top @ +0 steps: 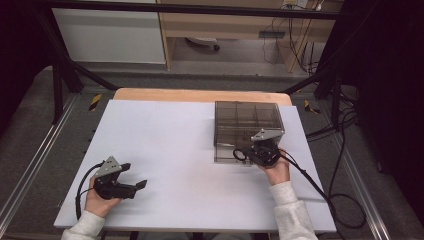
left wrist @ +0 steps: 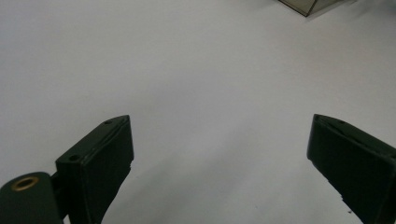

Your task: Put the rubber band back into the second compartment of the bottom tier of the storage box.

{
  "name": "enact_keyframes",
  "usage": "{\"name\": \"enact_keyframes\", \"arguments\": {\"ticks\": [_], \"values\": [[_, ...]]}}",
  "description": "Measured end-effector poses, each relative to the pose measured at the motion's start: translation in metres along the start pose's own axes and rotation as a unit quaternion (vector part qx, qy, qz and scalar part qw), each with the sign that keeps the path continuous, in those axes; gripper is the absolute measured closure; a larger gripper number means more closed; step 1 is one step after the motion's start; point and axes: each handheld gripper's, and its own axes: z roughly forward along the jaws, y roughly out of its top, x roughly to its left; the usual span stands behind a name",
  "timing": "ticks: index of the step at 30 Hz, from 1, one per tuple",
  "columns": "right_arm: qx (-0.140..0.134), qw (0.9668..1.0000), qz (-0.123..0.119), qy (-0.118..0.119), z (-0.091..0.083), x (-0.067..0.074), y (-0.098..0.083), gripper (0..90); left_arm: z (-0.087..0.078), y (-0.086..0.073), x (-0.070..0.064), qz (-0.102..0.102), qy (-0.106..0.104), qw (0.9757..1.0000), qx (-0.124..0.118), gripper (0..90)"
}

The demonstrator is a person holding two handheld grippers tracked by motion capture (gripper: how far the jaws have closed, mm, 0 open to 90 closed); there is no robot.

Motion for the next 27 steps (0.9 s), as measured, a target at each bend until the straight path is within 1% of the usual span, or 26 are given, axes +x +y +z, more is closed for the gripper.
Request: {"name": "enact_keyframes", "arguments": {"ticks": [7,18,27], "values": [[0.0,0.9999,0.006,-0.014,0.0,-0.006,-0.001,86.3,0.0,0.0,0.0,0.0,-0.001,1.0,0.0,6.9],[0.004,0.9995,0.018,-0.024,0.003,-0.015,-0.003,86.3,0.0,0.0,0.0,0.0,0.0,1.0,0.0,6.9],[0.007,0.999,0.02,-0.04,0.006,-0.019,-0.004,86.3,0.001,0.0,0.0,-0.001,0.0,1.0,0.001,6.9]]}}
